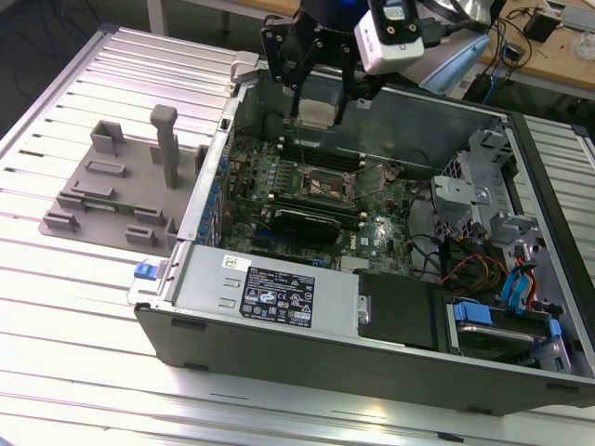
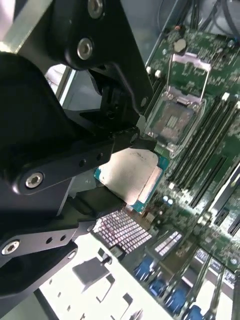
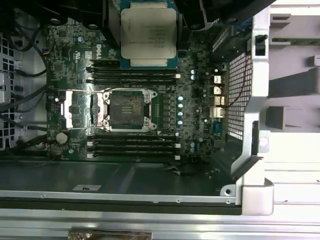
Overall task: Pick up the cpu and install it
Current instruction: 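Pick up the cpu and move it towards the insertion slot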
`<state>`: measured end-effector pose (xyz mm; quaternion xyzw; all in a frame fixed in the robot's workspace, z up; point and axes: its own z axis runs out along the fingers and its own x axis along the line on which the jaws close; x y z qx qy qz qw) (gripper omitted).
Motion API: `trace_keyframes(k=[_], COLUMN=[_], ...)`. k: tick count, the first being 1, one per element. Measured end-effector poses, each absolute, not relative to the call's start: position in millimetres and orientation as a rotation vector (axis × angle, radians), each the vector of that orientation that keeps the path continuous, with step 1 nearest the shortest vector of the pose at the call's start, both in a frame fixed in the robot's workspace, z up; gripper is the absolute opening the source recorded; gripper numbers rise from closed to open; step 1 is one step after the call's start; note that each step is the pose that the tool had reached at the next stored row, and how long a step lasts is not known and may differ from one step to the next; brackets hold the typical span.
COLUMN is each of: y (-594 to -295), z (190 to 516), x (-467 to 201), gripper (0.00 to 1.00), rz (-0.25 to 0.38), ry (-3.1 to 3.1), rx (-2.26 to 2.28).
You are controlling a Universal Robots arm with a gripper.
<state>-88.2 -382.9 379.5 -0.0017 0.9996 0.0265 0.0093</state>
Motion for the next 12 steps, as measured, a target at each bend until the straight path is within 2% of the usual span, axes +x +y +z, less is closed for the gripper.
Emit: trace_keyframes(k=[12], y=[-382.9], z=[377.6], x=[-56.7], gripper=[0.54], rz=[0.083], ry=[3.122], rx=[-0.005])
